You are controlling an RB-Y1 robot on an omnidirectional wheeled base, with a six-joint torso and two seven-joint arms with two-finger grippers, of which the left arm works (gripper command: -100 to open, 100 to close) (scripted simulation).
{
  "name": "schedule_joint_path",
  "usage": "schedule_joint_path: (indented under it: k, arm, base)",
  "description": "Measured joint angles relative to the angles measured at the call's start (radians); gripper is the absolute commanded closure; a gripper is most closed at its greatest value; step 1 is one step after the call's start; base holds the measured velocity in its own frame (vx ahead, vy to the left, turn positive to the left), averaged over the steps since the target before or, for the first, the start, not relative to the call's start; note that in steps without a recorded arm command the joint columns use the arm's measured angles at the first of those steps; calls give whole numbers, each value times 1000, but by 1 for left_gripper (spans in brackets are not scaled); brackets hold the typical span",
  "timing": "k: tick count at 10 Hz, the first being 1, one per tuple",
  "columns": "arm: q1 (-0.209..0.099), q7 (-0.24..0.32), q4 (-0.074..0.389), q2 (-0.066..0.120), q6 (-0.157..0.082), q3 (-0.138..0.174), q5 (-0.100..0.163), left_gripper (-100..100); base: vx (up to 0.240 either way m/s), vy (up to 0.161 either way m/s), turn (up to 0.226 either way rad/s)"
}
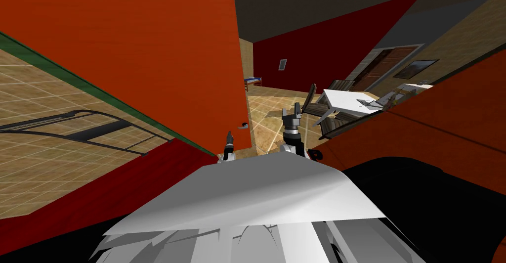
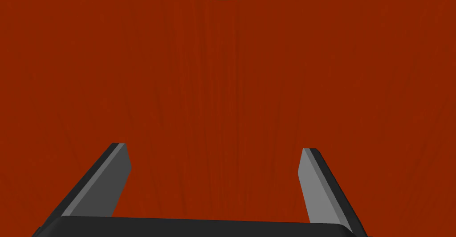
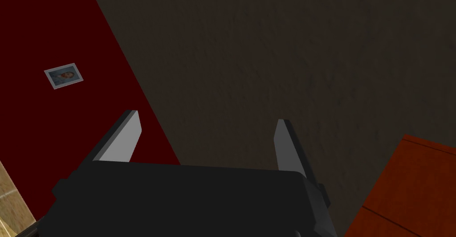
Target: Push the door open
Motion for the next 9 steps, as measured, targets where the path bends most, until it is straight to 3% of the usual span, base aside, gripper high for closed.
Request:
schedule_joint_path:
  k: [1,3,4,6,9]
  arm:
    - [-11,-4,24,-12,-9,1,4,-100]
    - [-8,-8,11,-33,-3,-1,6,-100]
    - [-26,-13,43,-40,-14,3,10,-100]
    - [-18,-15,28,-52,-10,1,11,-100]
    - [-26,-16,42,-44,-17,3,12,-100]
  base:
    - [-140,-141,-8]
    - [-114,-161,-5]
    - [-100,-171,-13]
    - [-76,-132,-1]
    - [66,153,-1]
